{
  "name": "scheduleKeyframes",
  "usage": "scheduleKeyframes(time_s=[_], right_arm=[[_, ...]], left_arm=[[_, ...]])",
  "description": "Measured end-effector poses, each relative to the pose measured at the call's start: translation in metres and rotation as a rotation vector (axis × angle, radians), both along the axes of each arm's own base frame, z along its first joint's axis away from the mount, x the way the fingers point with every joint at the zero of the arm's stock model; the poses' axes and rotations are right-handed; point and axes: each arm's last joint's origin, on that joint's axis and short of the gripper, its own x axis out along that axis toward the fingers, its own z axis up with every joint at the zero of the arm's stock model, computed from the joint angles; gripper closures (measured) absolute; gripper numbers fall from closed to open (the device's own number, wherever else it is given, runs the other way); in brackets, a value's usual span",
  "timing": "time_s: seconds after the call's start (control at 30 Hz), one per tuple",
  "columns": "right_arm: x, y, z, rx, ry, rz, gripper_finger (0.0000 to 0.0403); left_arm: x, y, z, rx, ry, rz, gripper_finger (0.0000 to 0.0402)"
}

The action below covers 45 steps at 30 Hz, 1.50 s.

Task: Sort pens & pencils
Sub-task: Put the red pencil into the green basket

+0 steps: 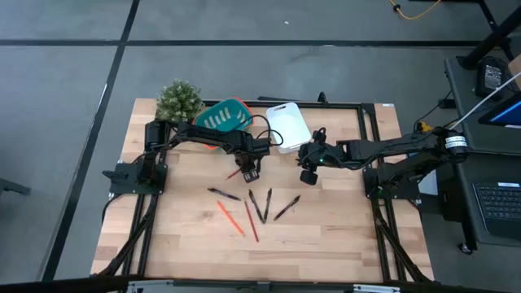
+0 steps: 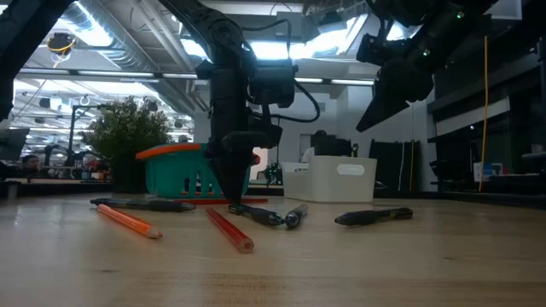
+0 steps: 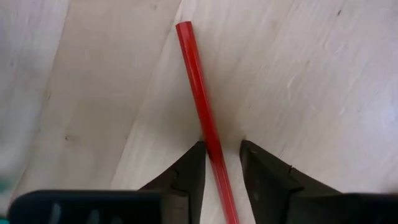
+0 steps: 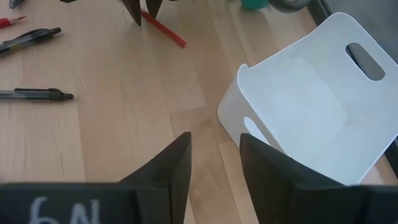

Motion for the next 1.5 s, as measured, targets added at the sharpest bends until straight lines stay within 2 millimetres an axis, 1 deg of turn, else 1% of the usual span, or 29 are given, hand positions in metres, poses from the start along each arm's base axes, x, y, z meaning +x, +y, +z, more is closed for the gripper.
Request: scheduleKeyframes(time_s=[0.1, 0.3, 0.33, 0.5, 0.7, 0.97, 1.13, 1.37, 1.5], right_arm=[[0.000, 0.000, 0.000, 0.000, 0.000, 0.000, 0.0264], [0.000, 0.000, 0.000, 0.000, -0.001, 0.000, 0.0264], [0.000, 0.000, 0.000, 0.000, 0.000, 0.000, 0.0264], [0.000, 0.000, 0.000, 0.000, 0.001, 0.000, 0.0264], [0.000, 0.000, 0.000, -0.001, 0.000, 0.001, 0.0264], [0.000, 0.000, 0.000, -0.001, 0.001, 0.002, 0.0264], [0.000, 0.000, 0.000, -0.002, 0.001, 0.002, 0.0264], [0.000, 0.000, 0.000, -0.002, 0.001, 0.002, 0.0264], [0.000, 0.000, 0.000, -0.002, 0.001, 0.002, 0.0264]], left_arm=[[0.000, -0.001, 0.000, 0.005, 0.002, -0.022, 0.0328], [0.000, -0.002, -0.001, 0.007, 0.004, -0.050, 0.0387], [0.000, -0.002, -0.001, 0.007, 0.004, -0.053, 0.0391], [0.001, -0.005, -0.001, 0.016, 0.007, -0.082, 0.0387], [0.001, -0.011, -0.001, 0.038, 0.011, -0.125, 0.0397], [0.001, -0.012, 0.002, 0.035, 0.005, -0.161, 0.0396], [-0.002, -0.015, 0.011, 0.018, 0.000, -0.172, 0.0401], [-0.005, -0.023, 0.034, 0.064, -0.058, -0.214, 0.0399], [-0.010, -0.027, 0.050, 0.126, -0.069, -0.217, 0.0399]])
